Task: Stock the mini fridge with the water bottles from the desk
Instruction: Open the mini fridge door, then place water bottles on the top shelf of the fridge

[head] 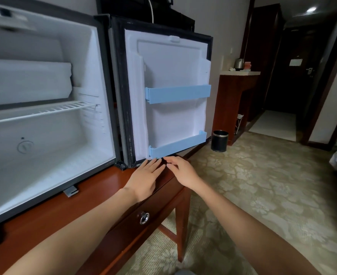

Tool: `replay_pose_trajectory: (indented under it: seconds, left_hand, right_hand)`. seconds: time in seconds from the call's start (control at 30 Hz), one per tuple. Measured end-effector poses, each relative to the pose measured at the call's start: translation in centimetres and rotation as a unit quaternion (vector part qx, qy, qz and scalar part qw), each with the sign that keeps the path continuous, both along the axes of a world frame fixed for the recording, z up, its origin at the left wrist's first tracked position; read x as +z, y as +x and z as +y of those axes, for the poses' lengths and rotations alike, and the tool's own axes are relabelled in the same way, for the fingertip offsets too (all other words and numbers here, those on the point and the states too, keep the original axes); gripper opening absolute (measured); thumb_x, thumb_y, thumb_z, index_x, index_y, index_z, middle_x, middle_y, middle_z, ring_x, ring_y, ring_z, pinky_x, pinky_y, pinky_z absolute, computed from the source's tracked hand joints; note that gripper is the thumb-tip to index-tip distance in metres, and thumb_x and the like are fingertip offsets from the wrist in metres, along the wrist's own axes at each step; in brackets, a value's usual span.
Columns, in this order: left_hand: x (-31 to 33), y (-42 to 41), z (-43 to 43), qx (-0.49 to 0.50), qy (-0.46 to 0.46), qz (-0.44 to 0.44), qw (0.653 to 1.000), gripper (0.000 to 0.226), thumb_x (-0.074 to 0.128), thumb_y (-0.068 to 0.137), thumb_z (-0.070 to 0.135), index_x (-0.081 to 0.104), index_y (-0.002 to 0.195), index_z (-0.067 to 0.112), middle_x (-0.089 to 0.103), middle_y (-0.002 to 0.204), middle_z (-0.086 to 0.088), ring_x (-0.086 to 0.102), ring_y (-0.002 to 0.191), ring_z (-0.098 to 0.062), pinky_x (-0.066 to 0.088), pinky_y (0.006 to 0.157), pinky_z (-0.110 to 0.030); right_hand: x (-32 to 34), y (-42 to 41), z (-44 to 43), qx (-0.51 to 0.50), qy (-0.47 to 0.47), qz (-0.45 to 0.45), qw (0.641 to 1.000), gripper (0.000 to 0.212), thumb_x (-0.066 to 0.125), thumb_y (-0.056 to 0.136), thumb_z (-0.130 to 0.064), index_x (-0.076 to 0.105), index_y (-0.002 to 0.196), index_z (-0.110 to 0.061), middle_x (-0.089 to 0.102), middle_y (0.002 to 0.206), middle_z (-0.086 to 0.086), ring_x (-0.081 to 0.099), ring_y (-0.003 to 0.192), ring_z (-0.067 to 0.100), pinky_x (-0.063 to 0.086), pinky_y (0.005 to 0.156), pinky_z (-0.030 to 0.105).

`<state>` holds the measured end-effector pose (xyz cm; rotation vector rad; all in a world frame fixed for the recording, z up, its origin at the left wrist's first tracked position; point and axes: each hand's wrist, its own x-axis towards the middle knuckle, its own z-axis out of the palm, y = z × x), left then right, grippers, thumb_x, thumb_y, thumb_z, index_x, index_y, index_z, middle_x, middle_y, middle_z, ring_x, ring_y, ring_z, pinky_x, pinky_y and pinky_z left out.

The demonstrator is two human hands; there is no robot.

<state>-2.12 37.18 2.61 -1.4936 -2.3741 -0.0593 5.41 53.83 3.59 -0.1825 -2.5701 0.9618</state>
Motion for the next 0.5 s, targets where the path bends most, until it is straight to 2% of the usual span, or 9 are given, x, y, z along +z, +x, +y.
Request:
replay_pose_trajectory:
  seconds: [0.13,0.3,0.4,0.5]
  left_hand:
    - [-0.2,0.5,-3.4,0.040,0.044,-0.039,0.998,0.064,0.039,0.093,0.003,0.025,0.152,0.021,0.015,0.161,-0.004,0.013,0.148,-0.019,0.003,0.120,-0.027]
    - [-0.6,1.3,-8.4,0.090,0.103,-0.083,0.987,0.063,0.038,0.089,-0.002,0.039,0.146,0.024,0.035,0.153,0.001,0.033,0.139,-0.019,0.029,0.110,-0.026]
    - [-0.7,1.9,-12.0,0.131,0.111,-0.107,0.979,0.060,0.040,0.089,0.000,0.041,0.144,0.022,0.042,0.145,0.000,0.043,0.130,-0.022,0.037,0.104,-0.031]
    - [-1.2,2.7,-16.4,0.170,0.128,-0.123,0.969,0.055,0.041,0.089,0.002,0.044,0.141,0.021,0.047,0.140,0.000,0.046,0.126,-0.023,0.039,0.102,-0.033]
  right_hand:
    - [-0.5,0.1,-3.1,0.024,-0.045,0.005,0.999,0.035,0.048,0.101,-0.021,0.054,0.135,-0.020,0.059,0.130,0.002,0.056,0.117,0.013,0.043,0.105,0.031]
    - [-0.4,-0.5,-7.1,0.057,-0.083,0.008,0.995,0.033,0.049,0.100,-0.018,0.056,0.132,-0.018,0.064,0.121,0.003,0.060,0.110,0.014,0.044,0.102,0.029]
    - [-0.6,-1.1,-10.6,0.082,-0.117,0.003,0.990,0.031,0.049,0.099,-0.016,0.059,0.129,-0.017,0.066,0.118,0.004,0.060,0.108,0.015,0.044,0.101,0.028]
    - [-1.4,-1.6,-14.4,0.111,-0.162,0.002,0.981,0.029,0.049,0.098,-0.012,0.061,0.125,-0.014,0.066,0.121,0.004,0.059,0.113,0.016,0.044,0.103,0.029]
